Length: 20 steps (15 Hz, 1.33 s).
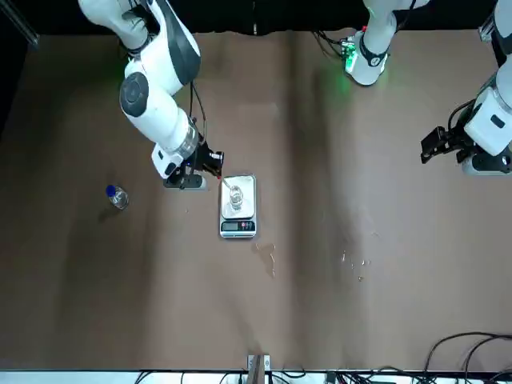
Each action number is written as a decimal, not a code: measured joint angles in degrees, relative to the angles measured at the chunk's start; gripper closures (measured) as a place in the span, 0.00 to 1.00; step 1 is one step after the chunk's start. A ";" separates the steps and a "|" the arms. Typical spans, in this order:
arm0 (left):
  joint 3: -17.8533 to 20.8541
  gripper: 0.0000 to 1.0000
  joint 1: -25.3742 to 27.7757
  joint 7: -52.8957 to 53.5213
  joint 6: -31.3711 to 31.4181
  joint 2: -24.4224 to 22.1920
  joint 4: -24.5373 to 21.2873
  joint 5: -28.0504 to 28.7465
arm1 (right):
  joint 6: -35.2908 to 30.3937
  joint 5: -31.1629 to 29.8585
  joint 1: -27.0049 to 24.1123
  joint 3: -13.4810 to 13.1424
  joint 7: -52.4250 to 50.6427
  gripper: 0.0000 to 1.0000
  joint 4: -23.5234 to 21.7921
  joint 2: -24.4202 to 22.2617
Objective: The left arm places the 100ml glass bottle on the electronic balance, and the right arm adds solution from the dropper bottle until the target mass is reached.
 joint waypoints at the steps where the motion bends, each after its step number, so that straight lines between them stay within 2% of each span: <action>1: 0.00 0.00 0.03 0.00 0.00 0.00 0.00 0.00 | 0.43 -0.05 0.22 -0.01 0.01 0.83 0.00 0.46; 9: 0.01 0.00 1.21 0.01 0.00 0.00 -0.01 0.00 | 3.14 -1.92 1.25 -0.08 1.35 0.83 0.00 3.10; 20: -0.23 0.00 1.18 0.01 0.00 -0.27 -0.01 0.00 | 3.20 -2.22 1.75 -0.09 1.53 0.86 -0.01 3.51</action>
